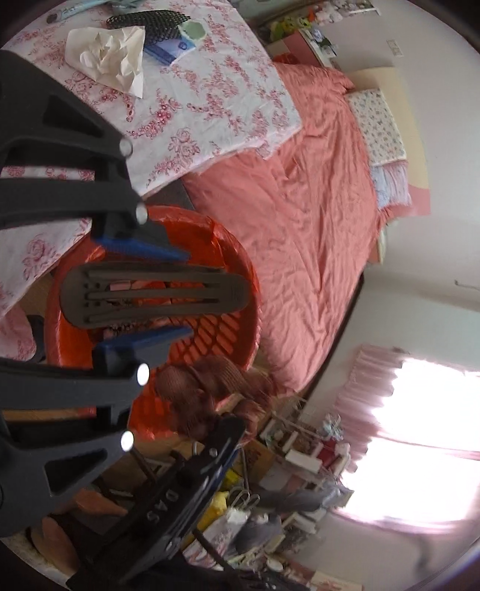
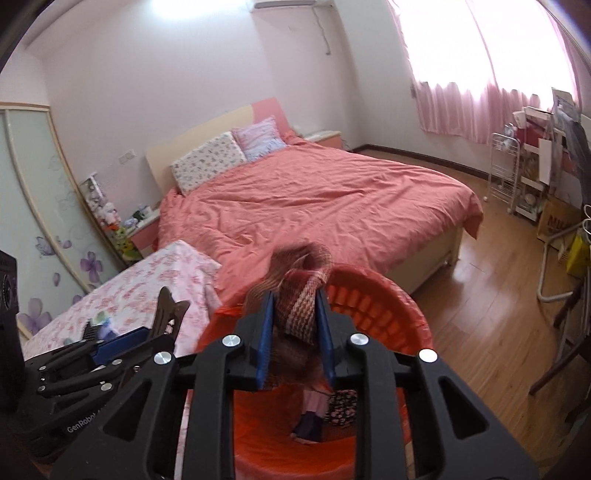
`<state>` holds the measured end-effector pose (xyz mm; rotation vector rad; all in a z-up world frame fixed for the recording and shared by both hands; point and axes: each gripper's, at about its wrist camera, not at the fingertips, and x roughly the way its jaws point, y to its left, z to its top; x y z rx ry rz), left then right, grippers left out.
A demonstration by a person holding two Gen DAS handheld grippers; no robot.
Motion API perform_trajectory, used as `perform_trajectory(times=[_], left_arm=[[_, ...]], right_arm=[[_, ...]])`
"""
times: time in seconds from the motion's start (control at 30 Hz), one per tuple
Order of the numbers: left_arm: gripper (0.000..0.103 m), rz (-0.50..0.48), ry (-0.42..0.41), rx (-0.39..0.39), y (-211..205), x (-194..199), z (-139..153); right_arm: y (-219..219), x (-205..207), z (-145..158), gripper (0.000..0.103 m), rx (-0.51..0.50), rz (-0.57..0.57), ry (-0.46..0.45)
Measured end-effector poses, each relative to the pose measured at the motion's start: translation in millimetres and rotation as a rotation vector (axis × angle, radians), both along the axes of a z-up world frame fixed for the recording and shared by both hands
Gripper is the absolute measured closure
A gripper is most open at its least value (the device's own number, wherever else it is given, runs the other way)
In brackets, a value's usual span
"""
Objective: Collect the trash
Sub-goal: 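Carry comb and scrunchie over the orange basket and open both tools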
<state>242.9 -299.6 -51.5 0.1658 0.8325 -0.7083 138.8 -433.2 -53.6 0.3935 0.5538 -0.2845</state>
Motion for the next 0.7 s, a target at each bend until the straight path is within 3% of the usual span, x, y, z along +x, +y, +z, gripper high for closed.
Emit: perform_trajectory(times=[0.03,0.13,0.2,0.33,0.47,0.7], left_arm=[[0.052,0.011,0.0,0.007,1,2,-2],[0.044,0.049,-0.008,0.043,9,9,-9],[0.032,0.075,-0.013,0.066,19,11,-11],[0.015,0.175,-0.083,0.129,52,8,-10],[0.005,0.263,-0.095,0.151,94,6,-9],[0.004,0.45,-0.075,0.219,185,9,-16]], right_arm=[[0,1,-3,0.057,-0.003,-0.002,0.011],[3,-6,-7,0.044,-0.03,-0.011,0.019],[8,-10,-7,0.036,-0.057,-0.019,0.027],[16,-14,-3,0.017,-0.125,-0.025,0.022],[35,-15,6,0.009,-0.168,-0.009,0.004],[82,-6,2,0.002,-0.196,0.081,0.035]])
